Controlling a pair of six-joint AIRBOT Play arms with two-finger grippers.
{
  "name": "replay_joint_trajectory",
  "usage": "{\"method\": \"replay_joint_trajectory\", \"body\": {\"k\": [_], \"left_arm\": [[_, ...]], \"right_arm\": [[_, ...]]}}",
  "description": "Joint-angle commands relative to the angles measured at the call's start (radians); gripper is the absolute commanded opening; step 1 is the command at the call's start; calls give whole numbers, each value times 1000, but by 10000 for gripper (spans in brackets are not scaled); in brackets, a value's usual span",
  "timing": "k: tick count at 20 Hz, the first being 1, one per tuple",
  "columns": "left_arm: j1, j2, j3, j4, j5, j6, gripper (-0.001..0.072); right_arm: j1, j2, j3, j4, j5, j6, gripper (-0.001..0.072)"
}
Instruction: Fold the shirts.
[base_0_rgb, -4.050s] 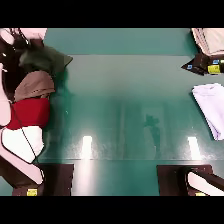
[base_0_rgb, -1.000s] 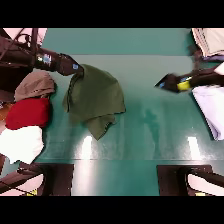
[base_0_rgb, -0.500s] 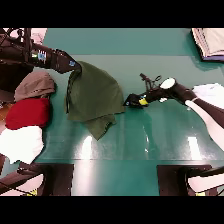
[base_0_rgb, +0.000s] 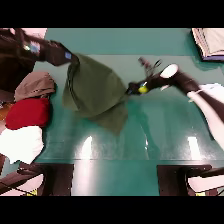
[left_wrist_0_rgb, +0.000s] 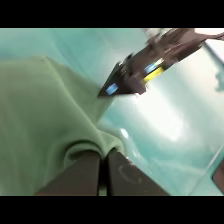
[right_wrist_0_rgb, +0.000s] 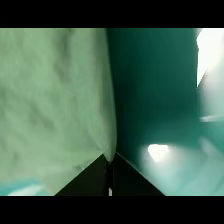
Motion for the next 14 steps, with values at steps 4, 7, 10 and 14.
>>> {"method": "replay_joint_trajectory", "body": {"k": [4,7,10,14], "left_arm": [[0,2,375,-71,-14,-78,22],[0,24,404,-263,-22,-79,23],[0,39,401,-416,-81,-81,22],[0,80,401,-542,-95,-83,22]], "right_arm": [[-286,361,362,-169,110,39,17],[-367,479,495,-172,138,37,17],[-421,569,601,-236,175,37,17],[-481,650,683,-317,171,37,17]]}}
